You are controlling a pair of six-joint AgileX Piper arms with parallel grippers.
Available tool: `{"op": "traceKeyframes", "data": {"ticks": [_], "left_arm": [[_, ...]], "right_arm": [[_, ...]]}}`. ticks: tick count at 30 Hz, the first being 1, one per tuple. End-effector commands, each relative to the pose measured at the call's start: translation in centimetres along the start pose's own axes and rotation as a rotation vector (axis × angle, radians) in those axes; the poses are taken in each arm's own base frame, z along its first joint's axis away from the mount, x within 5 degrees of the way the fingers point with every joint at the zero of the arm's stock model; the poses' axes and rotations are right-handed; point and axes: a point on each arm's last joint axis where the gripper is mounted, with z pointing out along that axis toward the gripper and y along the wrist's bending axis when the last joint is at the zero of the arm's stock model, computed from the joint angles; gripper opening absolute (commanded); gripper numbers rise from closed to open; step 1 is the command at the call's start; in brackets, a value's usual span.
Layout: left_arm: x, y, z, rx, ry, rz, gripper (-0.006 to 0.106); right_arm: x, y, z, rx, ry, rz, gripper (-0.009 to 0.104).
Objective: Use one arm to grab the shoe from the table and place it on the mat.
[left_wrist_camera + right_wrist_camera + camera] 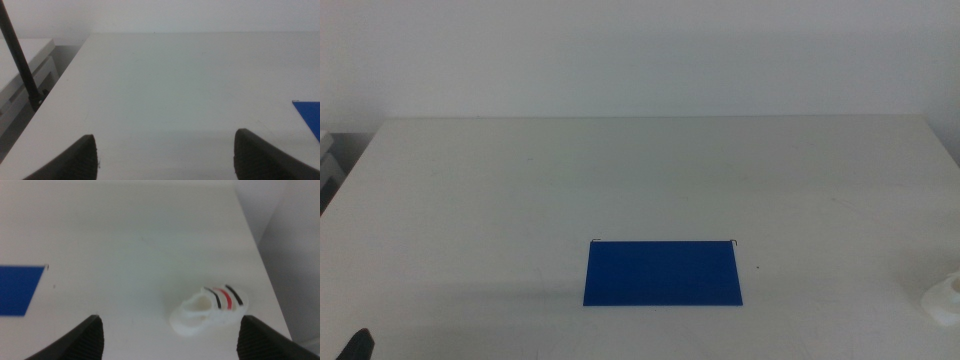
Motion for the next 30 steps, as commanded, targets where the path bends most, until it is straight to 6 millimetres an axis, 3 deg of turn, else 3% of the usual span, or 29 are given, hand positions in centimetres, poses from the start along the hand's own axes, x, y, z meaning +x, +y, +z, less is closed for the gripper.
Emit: {"op": "traceKeyframes", "data": {"ticks": [1,8,15,19,23,30], "left_arm": [[-0.6,0.0,-0.1,0.0,-0.087,-0.012,0.094],[-0.6,0.0,-0.1,0.0,-0.087,-0.012,0.094],[-0.6,0.0,-0.1,0.0,-0.087,-0.012,0.094],[-0.6,0.0,-0.1,0.0,-0.087,-0.012,0.094],[-0.6,0.0,-0.1,0.0,-0.087,-0.012,0.094],[-0.6,0.0,-0.1,0.0,-0.087,-0.012,0.094]], "right_arm": [[-2.7,0.0,-0.4,0.004,-0.008,-0.011,0.092],[-5.8,0.0,0.7,0.007,0.165,0.006,0.092],[-8.5,-0.2,2.0,0.082,0.231,0.337,0.092],[-9.3,-0.8,2.7,0.185,0.287,0.442,0.092],[-9.7,-1.5,4.1,0.306,0.373,0.539,0.092],[-10.8,-1.4,7.8,0.367,0.473,0.663,0.092]]}}
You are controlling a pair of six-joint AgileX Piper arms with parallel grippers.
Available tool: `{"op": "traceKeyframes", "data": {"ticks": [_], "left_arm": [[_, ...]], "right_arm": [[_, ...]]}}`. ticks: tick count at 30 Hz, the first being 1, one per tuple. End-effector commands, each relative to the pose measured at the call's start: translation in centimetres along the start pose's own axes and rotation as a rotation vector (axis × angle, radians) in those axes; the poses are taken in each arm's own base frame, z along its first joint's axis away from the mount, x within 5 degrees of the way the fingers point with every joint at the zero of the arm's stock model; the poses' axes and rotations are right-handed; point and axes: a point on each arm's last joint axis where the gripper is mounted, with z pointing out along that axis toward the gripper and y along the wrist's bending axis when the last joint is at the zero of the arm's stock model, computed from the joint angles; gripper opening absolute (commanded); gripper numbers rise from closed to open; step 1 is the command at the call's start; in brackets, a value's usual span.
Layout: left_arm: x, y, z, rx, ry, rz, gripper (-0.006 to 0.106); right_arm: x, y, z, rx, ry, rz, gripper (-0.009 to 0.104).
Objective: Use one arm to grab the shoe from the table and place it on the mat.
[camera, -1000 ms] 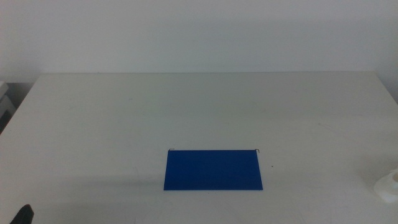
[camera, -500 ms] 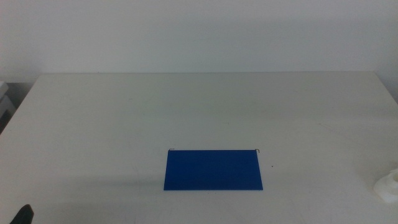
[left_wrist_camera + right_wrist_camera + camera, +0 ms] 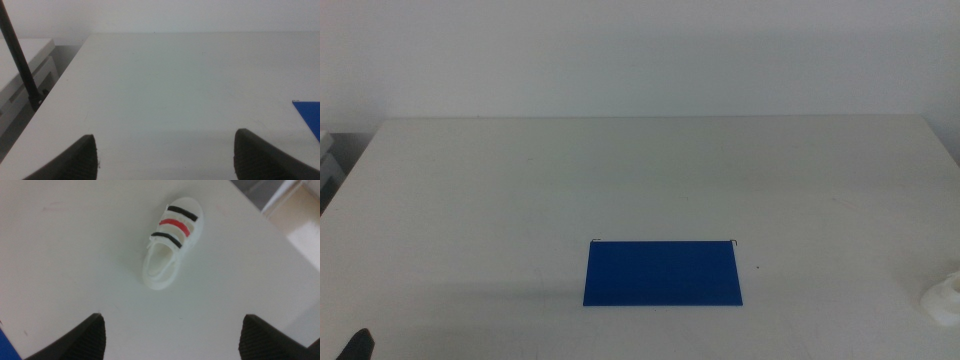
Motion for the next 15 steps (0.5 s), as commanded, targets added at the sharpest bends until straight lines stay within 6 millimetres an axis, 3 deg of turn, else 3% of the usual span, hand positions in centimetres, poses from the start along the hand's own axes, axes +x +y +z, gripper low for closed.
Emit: {"op": "traceKeyframes", "data": {"ticks": [1,6,11,15], "left_arm": [[-0.6,0.0,-0.1,0.0,-0.087,-0.012,0.094],[-0.6,0.0,-0.1,0.0,-0.087,-0.012,0.094],[-0.6,0.0,-0.1,0.0,-0.087,-0.012,0.094],[-0.6,0.0,-0.1,0.0,-0.087,-0.012,0.094]], "right_arm": [[-1.6,1.0,-0.3,-0.017,-0.045,0.09,0.092],[-3.1,2.6,2.5,0.074,0.024,0.222,0.092],[-3.4,3.5,5.6,0.148,0.085,0.26,0.092],[-3.5,3.9,7.2,0.189,0.104,0.387,0.092]]}}
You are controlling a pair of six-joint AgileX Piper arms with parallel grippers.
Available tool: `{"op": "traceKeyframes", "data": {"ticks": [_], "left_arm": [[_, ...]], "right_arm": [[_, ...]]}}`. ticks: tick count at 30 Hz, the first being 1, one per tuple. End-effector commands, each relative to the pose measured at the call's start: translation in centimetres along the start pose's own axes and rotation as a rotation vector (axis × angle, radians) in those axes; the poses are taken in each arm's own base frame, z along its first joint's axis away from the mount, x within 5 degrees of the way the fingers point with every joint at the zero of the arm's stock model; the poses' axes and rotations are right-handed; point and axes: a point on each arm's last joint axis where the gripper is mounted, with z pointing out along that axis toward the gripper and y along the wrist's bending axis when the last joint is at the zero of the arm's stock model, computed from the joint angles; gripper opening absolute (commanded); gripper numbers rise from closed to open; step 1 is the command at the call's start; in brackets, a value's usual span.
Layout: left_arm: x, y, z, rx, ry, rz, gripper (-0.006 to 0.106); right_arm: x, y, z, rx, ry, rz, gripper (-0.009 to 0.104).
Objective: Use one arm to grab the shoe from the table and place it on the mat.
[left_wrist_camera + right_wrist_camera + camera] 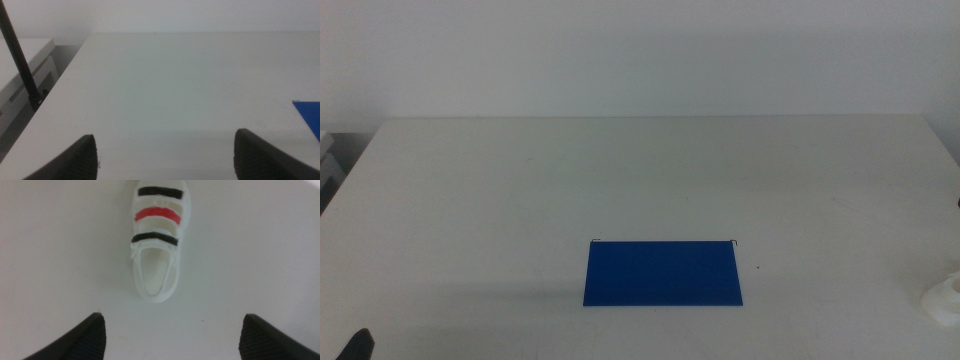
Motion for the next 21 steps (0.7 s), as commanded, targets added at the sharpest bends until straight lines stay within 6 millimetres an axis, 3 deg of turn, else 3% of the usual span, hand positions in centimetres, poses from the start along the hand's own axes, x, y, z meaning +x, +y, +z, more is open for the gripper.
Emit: {"op": "traceKeyframes", "data": {"ticks": [1,21], "left_arm": [[-0.6,0.0,-0.1,0.0,-0.087,-0.012,0.094],[-0.6,0.0,-0.1,0.0,-0.087,-0.012,0.094]], "right_arm": [[-0.8,0.3,-0.9,-0.032,-0.052,0.079,0.092],[-2.1,-0.2,-0.8,0.038,-0.189,0.056,0.091]]}}
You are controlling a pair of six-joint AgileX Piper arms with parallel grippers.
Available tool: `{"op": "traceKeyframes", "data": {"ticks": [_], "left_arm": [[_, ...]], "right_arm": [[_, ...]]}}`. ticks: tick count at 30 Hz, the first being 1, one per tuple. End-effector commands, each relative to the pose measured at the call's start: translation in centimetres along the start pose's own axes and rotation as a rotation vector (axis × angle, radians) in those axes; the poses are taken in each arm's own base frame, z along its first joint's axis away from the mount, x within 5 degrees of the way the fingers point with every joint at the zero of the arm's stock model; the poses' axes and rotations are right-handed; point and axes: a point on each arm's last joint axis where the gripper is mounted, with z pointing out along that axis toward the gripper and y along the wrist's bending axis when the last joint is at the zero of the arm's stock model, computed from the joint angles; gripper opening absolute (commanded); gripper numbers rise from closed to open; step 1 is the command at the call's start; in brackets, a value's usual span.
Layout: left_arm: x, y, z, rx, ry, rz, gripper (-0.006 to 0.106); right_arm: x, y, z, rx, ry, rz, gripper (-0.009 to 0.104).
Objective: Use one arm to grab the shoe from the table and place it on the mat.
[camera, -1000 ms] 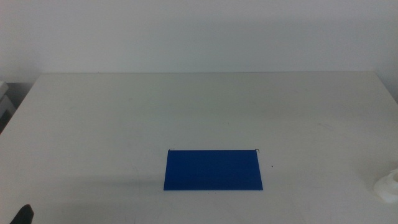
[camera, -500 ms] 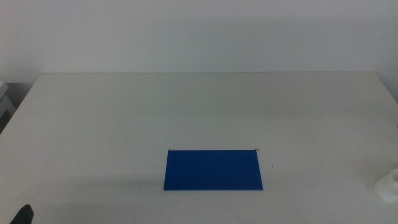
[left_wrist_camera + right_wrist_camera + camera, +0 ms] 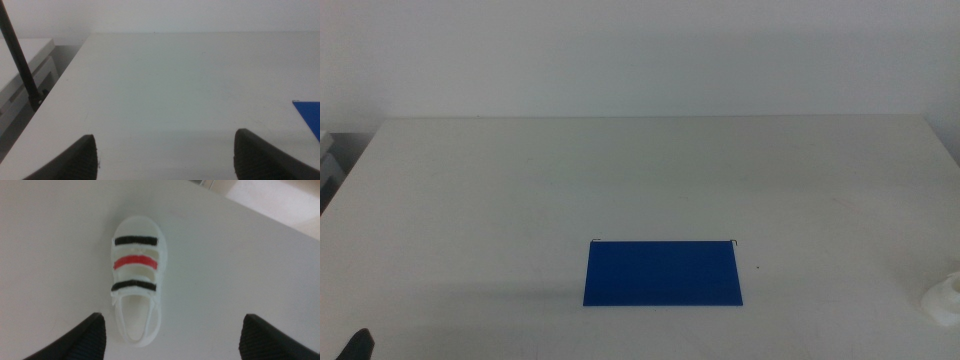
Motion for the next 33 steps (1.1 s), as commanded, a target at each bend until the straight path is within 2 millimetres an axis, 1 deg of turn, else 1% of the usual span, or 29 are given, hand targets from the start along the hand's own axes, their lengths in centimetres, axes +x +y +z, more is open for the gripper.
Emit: {"op": "traceKeyframes", "data": {"ticks": [1,6,12,15,21,28,33], "left_arm": [[-0.6,0.0,-0.1,0.0,-0.087,-0.012,0.094],[-0.6,0.0,-0.1,0.0,-0.087,-0.012,0.094],[-0.6,0.0,-0.1,0.0,-0.087,-0.012,0.094],[-0.6,0.0,-0.1,0.0,-0.087,-0.012,0.094],[-0.6,0.0,-0.1,0.0,-0.087,-0.012,0.094],[-0.6,0.0,-0.1,0.0,-0.087,-0.012,0.094],[-0.6,0.0,-0.1,0.0,-0.087,-0.012,0.094]], "right_arm": [[-1.1,-0.1,-1.5,-0.037,-0.072,0.019,0.091],[-0.8,0.1,-0.7,-0.005,-0.045,0.199,0.087],[-1.0,0.8,1.3,0.022,0.029,0.236,0.082],[-1.5,1.1,2.3,0.0,0.065,0.22,0.08],[-2.5,1.3,3.8,-0.025,0.059,0.231,0.076],[-2.4,2.5,5.9,-0.034,0.08,0.208,0.074],[-2.1,2.9,7.6,0.004,0.101,0.185,0.073]]}}
